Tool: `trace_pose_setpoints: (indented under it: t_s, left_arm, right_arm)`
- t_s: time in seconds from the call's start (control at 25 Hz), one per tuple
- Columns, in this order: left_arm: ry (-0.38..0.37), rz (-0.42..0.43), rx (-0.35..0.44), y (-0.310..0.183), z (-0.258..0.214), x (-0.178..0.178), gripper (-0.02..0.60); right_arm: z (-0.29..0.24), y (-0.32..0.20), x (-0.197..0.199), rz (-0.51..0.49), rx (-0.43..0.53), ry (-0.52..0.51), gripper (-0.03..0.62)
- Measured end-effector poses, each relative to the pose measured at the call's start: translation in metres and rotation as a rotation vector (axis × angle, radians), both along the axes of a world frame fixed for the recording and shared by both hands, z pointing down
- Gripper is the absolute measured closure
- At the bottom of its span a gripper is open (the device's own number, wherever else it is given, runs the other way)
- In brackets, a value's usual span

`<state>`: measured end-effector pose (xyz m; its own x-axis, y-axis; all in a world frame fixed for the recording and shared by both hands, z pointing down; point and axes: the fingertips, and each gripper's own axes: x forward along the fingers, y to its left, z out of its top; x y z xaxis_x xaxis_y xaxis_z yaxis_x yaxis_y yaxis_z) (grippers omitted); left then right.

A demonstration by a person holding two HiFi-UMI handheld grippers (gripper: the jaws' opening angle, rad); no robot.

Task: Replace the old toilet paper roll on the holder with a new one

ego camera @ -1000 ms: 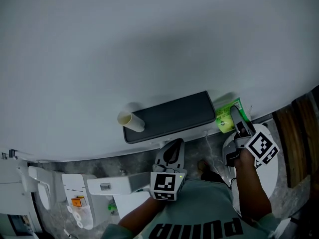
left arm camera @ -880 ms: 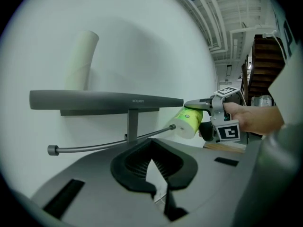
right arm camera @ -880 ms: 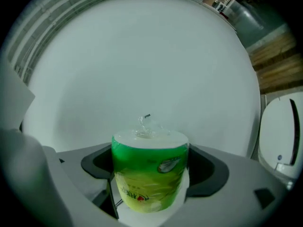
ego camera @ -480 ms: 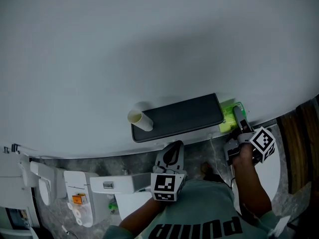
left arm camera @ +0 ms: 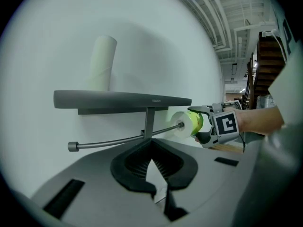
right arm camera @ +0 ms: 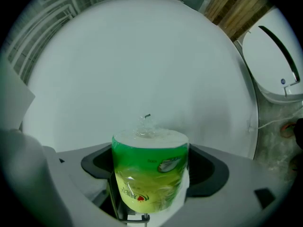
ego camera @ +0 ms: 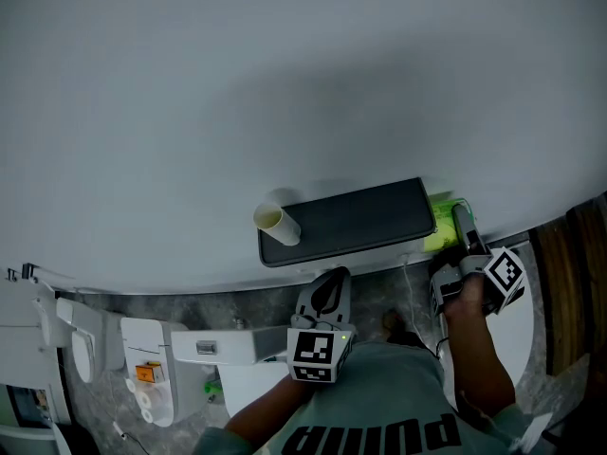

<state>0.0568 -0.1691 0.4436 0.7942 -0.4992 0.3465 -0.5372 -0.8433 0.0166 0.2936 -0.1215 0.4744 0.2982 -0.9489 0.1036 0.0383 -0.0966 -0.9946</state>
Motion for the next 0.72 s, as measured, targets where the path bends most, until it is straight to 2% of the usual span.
trace_pose_setpoints:
  t_s: [0.2, 0.4, 0.72]
  left_arm:
    - [0.0, 0.001, 0.001, -0.002, 0.002, -0.012, 0.577]
    - [0.003, 0.0, -0.002, 0.0, 0.001, -0.007, 0.577]
    - [0.003, -0.01, 0.003, 0.0, -0.001, -0.014, 0.577]
  right_arm:
    - [0.005, -0.001, -0.015, 0.013, 0.005, -0.024, 0.146]
    - [0.005, 0.002, -0.011, 0.016, 0.01, -0.027, 0.146]
    - [0.007, -0.019, -0.056, -0.082, 0.019, -0.028, 0.146]
